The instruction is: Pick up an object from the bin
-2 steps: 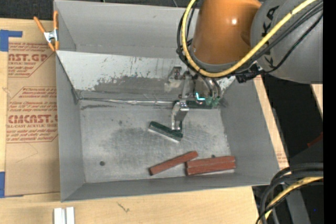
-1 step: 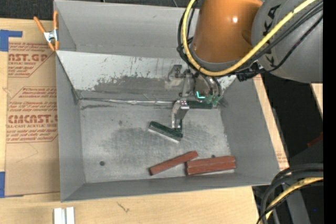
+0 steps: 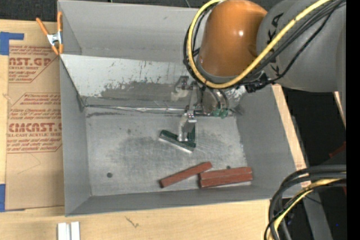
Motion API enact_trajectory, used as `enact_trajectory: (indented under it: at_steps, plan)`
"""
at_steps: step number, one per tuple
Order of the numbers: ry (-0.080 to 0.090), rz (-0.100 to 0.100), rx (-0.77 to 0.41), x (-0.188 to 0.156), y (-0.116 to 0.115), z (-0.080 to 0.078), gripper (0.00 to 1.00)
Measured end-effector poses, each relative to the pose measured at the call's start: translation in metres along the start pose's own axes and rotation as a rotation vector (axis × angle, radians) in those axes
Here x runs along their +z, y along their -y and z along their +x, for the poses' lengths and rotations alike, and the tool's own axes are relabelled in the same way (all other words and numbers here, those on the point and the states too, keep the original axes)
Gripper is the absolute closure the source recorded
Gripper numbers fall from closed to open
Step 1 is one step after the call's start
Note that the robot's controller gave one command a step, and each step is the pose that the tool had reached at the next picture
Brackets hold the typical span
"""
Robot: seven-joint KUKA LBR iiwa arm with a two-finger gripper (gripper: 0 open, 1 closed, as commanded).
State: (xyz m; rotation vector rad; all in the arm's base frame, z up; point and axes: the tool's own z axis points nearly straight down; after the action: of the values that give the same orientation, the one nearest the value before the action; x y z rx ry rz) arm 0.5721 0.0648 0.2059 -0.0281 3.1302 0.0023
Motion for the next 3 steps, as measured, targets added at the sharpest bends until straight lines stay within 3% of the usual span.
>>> enact_trajectory:
  at_steps: [1, 2, 3]
  plan:
    - [-0.006, 0.000, -0.124, 0.070, 0.025, 0.009, 0.00]
    - [0.000, -0.002, -0.123, 0.126, 0.004, 0.006, 1.00]
    - [0.000, -0.002, -0.123, 0.126, 0.004, 0.006, 1.00]
